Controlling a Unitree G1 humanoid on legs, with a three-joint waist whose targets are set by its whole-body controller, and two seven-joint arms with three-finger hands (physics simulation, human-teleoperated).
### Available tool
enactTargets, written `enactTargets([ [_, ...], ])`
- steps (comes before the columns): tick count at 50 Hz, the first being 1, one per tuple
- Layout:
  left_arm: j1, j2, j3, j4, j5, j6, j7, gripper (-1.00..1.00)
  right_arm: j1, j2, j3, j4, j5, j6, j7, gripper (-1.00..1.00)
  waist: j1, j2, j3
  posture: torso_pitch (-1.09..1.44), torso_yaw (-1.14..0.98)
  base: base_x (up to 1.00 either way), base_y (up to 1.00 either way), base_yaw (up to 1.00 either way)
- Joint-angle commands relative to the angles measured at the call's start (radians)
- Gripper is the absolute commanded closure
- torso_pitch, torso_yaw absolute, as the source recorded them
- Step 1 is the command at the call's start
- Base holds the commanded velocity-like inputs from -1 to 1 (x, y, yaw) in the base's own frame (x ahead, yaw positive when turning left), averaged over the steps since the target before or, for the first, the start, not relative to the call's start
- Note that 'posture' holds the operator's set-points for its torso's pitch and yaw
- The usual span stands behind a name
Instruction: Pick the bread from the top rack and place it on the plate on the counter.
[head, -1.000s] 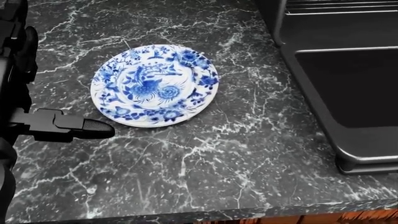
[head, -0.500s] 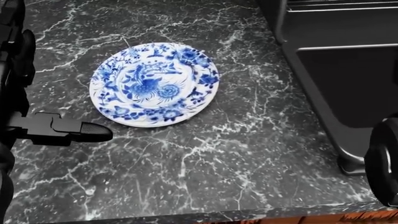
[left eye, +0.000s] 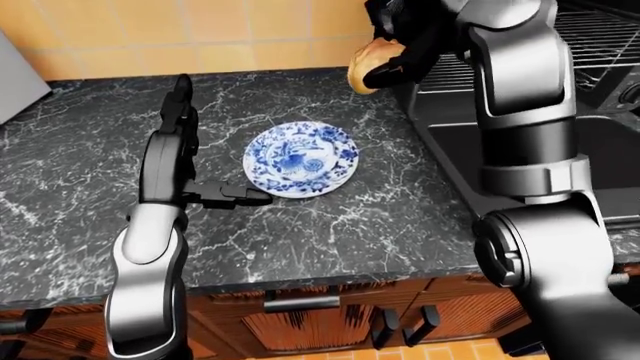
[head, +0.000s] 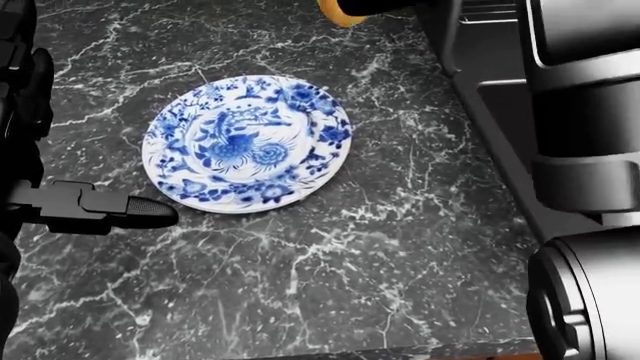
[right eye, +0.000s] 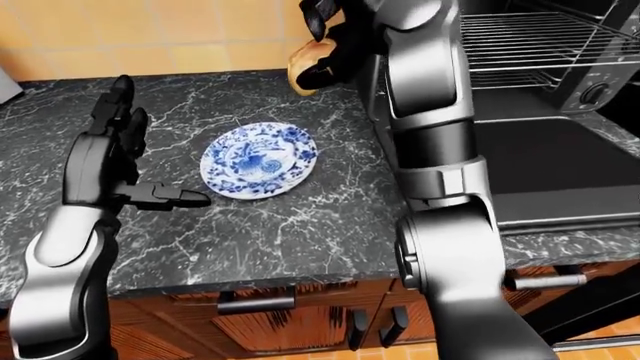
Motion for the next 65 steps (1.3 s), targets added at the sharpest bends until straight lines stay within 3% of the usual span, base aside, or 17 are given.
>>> enactTargets([
  [1, -0.023, 0.008, 0.007, -0.031, 0.003, -0.032, 0.006, -1.00, -0.034, -0.004, -0.015, -0.014, -0.009, -0.051, -0.011, 1.00, -0.001, 0.002, -0.029, 0.00, 0.00, 0.00, 0.00, 0.00],
  [6, -0.026, 0.008, 0.005, -0.026, 0.004, -0.034, 0.008, -1.00, -0.031, 0.031, -0.033, 0.054, 0.019, -0.103, -0.068, 1.00, -0.002, 0.005, -0.032, 0.00, 0.00, 0.00, 0.00, 0.00],
  [20, -0.010, 0.006, 0.010, -0.022, 0.004, -0.048, 0.008, -1.00, -0.042, 0.088, -0.017, 0.287, 0.105, -0.272, -0.176, 1.00, -0.005, 0.009, -0.036, 0.00, 0.00, 0.00, 0.00, 0.00],
  [48, -0.025, 0.005, 0.000, -0.024, 0.020, -0.032, 0.007, -1.00, 0.091, 0.184, 0.004, 0.256, 0.205, -0.341, -0.180, 1.00, -0.003, 0.010, -0.043, 0.00, 0.00, 0.00, 0.00, 0.00],
  [65, 0.004, 0.003, 0.013, -0.022, 0.020, -0.053, 0.009, -1.00, 0.055, 0.216, 0.004, 0.386, 0.236, -0.450, -0.213, 1.00, -0.005, 0.014, -0.046, 0.00, 0.00, 0.00, 0.00, 0.00],
])
